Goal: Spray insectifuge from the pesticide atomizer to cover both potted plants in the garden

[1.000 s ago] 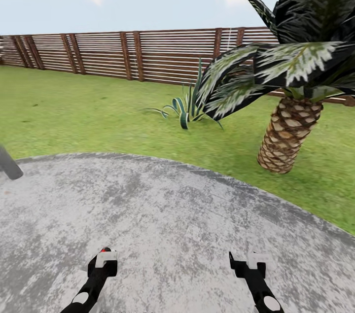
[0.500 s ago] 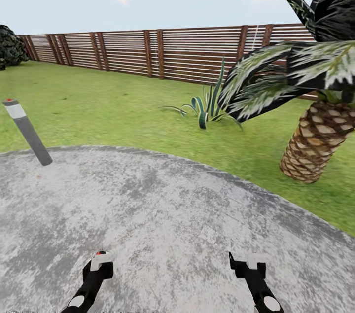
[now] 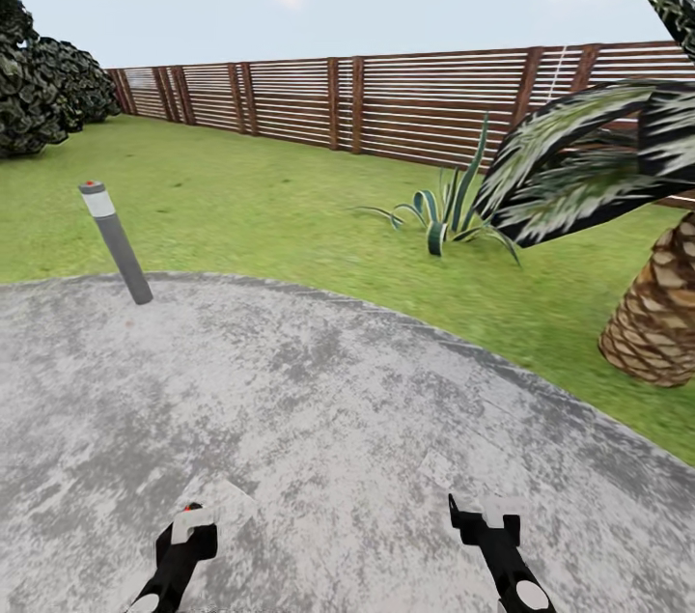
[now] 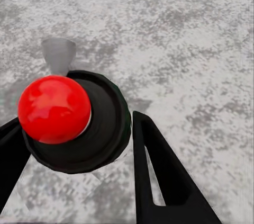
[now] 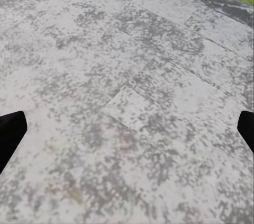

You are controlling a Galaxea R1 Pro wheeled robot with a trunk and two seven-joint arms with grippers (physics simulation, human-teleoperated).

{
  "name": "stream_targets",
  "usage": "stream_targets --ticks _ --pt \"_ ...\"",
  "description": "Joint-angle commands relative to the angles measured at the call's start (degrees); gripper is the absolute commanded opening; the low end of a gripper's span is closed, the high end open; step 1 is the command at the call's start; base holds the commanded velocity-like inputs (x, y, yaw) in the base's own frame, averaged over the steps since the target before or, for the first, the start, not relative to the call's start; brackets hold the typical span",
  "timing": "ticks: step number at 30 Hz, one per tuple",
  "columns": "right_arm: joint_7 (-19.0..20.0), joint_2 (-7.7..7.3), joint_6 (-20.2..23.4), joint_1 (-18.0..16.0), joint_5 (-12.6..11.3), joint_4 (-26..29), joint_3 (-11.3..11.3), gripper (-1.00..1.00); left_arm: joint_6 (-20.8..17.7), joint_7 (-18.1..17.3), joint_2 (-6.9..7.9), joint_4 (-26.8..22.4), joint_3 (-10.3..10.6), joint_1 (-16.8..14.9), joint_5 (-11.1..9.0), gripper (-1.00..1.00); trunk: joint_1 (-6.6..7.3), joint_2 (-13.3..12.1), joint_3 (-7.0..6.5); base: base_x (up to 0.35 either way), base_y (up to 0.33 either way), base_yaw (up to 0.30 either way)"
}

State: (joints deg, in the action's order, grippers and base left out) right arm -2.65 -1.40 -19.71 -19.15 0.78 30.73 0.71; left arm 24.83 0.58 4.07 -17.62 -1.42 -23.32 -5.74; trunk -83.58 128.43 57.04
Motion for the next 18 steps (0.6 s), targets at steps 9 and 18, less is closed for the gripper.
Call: stream_targets --ticks 9,18 --pt "-0.2 0.02 -0.2 0.0 0.0 -0.8 0.0 1.0 0.4 0.0 -0.21 -0.6 0.1 -0.2 -0.6 -1.0 0.01 0.0 0.05 0.0 0.0 0.277" --pt "-0.2 0.07 -0.2 0.0 0.0 -0.8 0.0 1.0 0.4 0.1 -0.38 -0.5 0.1 -0.1 -0.6 -1.0 0.01 0.0 -0.03 0.0 0.0 0.277"
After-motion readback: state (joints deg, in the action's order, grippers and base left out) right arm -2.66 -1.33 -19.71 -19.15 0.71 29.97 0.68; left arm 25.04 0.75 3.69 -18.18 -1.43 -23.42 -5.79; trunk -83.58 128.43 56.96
